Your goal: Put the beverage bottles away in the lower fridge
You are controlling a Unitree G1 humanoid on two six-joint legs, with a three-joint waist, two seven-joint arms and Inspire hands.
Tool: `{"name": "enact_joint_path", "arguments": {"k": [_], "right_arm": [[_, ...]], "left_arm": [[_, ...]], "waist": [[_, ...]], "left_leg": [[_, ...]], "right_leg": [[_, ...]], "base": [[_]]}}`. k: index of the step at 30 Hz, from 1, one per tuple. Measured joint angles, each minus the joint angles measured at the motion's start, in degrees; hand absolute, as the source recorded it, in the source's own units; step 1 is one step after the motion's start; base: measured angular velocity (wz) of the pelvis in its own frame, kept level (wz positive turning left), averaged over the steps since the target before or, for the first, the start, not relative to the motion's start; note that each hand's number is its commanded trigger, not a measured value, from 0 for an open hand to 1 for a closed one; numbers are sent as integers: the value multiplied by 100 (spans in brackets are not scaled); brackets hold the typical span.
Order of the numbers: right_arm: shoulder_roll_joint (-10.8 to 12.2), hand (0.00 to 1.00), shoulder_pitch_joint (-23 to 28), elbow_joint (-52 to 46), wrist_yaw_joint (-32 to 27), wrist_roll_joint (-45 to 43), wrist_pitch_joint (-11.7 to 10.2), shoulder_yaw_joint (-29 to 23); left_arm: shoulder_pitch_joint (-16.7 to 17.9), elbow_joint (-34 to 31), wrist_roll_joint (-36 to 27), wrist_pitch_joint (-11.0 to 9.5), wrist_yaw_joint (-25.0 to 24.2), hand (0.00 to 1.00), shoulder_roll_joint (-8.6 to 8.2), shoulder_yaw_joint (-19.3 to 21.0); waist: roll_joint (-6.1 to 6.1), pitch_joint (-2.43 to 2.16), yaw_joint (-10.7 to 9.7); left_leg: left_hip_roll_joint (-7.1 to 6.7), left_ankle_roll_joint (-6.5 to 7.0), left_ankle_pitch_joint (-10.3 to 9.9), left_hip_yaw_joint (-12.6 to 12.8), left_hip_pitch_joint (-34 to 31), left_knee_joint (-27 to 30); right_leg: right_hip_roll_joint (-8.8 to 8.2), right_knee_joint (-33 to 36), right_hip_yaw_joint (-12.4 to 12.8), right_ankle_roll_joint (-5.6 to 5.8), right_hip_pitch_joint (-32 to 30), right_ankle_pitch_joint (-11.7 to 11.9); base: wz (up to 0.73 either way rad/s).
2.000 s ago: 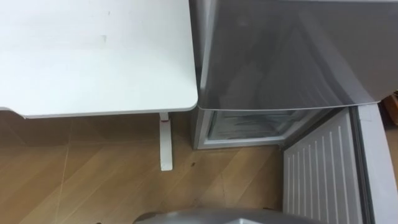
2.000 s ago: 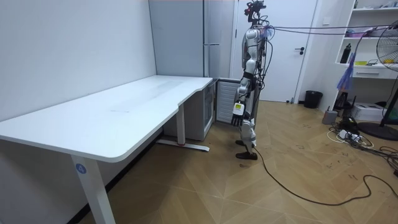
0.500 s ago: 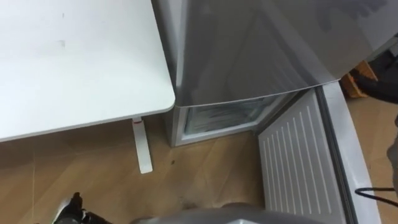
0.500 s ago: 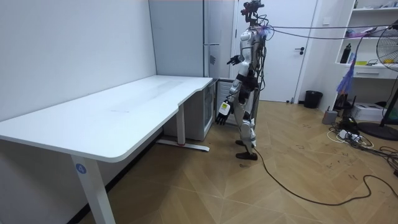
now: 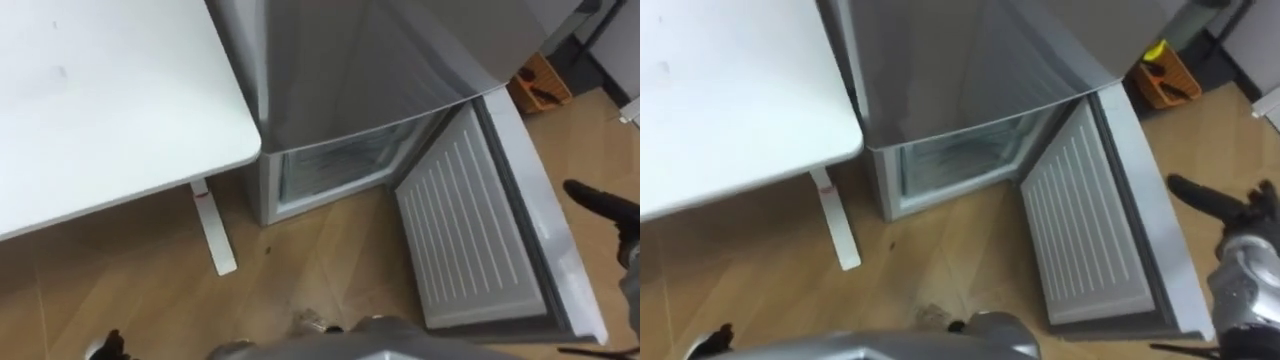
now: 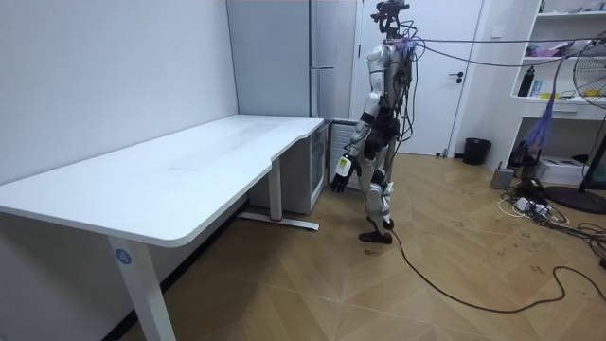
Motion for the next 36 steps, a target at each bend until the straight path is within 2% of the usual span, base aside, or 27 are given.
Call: {"name": "enact_joint_path", "arguments": {"k": [2, 3, 4, 5, 10, 13, 17, 19, 26, 30, 33, 36], "right_arm": [[4, 0, -70, 171, -32, 155, 1, 40], [5, 0, -110, 256, -26, 295, 1, 108], [9, 0, -116, 281, -20, 359, 16, 144], [12, 0, -115, 285, -18, 421, 26, 160], [40, 0, -107, 304, 168, 716, 41, 414], [111, 0, -58, 323, 298, 718, 41, 524], [179, 0, -58, 355, 436, 932, 37, 635], [195, 0, -57, 525, 520, 1302, -180, 638], [321, 0, 2, 720, 784, 2166, -569, 801], [615, 0, 20, 667, 871, 2581, -877, 911], [789, 0, -14, 416, 889, 2977, -1038, 1233], [1018, 0, -71, 154, 926, 3327, -1167, 1546]], "left_arm": [[-34, -3, -5, 27, -13, 0, -7, -9], [-69, -3, -6, 48, -17, 0, -7, -8], [-132, -7, -7, 66, -26, 0, -15, -12], [-153, -12, -10, 70, -27, 0, -17, -13], [-244, -11, -14, 71, -20, 0, -16, -86], [-216, -9, -13, 79, -5, 0, -34, -167], [-201, -8, 0, 122, 0, 0, -75, -248], [-217, -9, 3, 121, 10, 0, -104, -246], [-209, -7, 4, 159, 44, 0, -123, -256], [-238, 16, -11, 324, 158, 0, -151, -493], [-251, 17, -5, 469, 152, 0, -275, -744], [-282, 16, 2, 538, 138, 0, -410, -828]], "waist": [[-47, -14, 47], [-62, -19, 48], [-62, -8, 45], [-60, 6, 47], [-61, 12, 58], [-22, 32, 64], [48, 4, 78], [103, -22, 74], [110, -15, 127], [143, -6, 226], [197, -21, 258], [295, -18, 334]], "left_leg": [[-5, -21, 6, 55, -13, 16], [5, -29, 11, 81, -58, 40], [19, -35, 18, 86, -92, 54], [25, -38, 20, 86, -89, 54], [100, -49, 16, 225, -69, 45], [110, -66, 24, 231, 18, -30], [112, -72, 28, 246, 33, -55], [113, -72, 28, 191, 41, -53], [113, -73, 28, 255, 89, -104], [128, -95, 23, 257, 95, -115], [132, -98, 40, 272, 41, -91], [133, -101, 74, 271, 22, -90]], "right_leg": [[48, -286, 19, -60, 51, 28], [75, -467, 5, -127, 54, 69], [98, -551, 5, -156, 57, 119], [109, -578, 4, -160, 50, 138], [182, -731, 2, -188, 81, 254], [229, -924, -7, -182, 212, 316], [249, -1037, -73, -176, 252, 360], [246, -1037, -175, -176, 275, 382], [259, -1132, -228, -170, 362, 410], [307, -1217, -198, -204, 432, 482], [303, -1214, -255, -233, 369, 516], [296, -1208, -306, -255, 341, 535]], "base": [[-36], [-18], [-14], [-11], [-11], [-4], [-3], [9], [-6], [-10], [-5], [0]]}}
